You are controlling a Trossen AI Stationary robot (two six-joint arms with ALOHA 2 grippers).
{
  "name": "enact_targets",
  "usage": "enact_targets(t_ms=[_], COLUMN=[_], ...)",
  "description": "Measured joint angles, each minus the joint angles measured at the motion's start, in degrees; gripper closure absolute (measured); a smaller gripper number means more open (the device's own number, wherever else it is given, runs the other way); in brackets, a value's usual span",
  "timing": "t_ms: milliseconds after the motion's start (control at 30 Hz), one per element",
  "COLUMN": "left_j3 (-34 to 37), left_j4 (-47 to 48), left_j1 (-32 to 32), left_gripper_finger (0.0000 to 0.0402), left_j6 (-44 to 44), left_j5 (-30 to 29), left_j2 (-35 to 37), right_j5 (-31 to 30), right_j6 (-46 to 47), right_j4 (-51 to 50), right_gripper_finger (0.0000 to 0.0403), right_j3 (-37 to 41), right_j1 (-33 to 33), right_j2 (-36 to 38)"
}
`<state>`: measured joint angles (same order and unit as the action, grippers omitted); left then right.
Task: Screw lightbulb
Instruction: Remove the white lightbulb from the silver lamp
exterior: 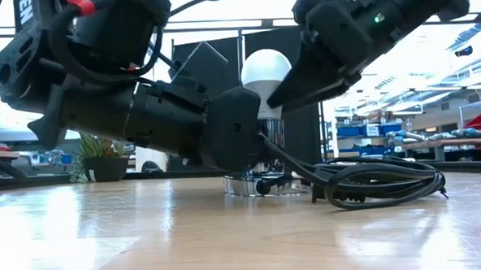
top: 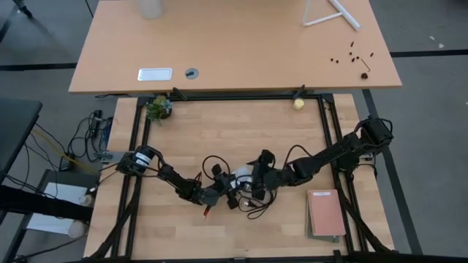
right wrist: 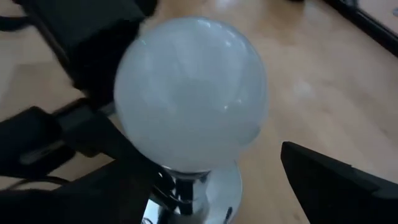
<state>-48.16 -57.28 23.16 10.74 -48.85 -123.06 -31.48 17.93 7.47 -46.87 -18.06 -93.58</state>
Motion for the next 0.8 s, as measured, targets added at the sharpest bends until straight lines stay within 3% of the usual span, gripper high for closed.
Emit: enact_targets(t_ms=[100,133,233,333,533,667,800], left_j3=[0.0,0.1,0.0,0.0,0.0,0.0,0.0], left_j4=[0.1,0.2,0.2,0.2,0.2,0.2,-0.1], left_j1=[-0.1,-0.1,0.3,0.2,0.2,0.2,0.2], left_gripper_finger=[0.0213,0.0213,0.0213,0.0213,0.0213,0.0213,0.0213], left_j6=[0.1,0.0,-0.2,-0.3,-1.1,-1.1,-1.1], left_j5=[-1.2,-1.1,0.3,0.4,0.0,0.0,-0.1], left_j2=[0.0,0.0,0.0,0.1,0.1,0.1,0.1], right_j5=[-1.6,-4.6,-12.8,-9.6,-0.7,-0.6,-0.7], right_j6=[1.8,4.4,18.8,29.6,17.7,7.3,0.3], right_j4=[-5.3,-8.8,-25.9,-31.5,-16.0,-3.6,2.4], right_gripper_finger=[0.0056,0.0056,0.0056,0.0056,0.0056,0.0056,0.0056], right_j3=[-0.2,-0.1,0.2,0.1,0.1,0.0,0.0], right_j1=[1.2,1.4,2.0,1.7,-2.9,-4.7,-3.6], right_j2=[0.0,0.0,-0.2,-0.2,-0.1,-0.1,-0.1])
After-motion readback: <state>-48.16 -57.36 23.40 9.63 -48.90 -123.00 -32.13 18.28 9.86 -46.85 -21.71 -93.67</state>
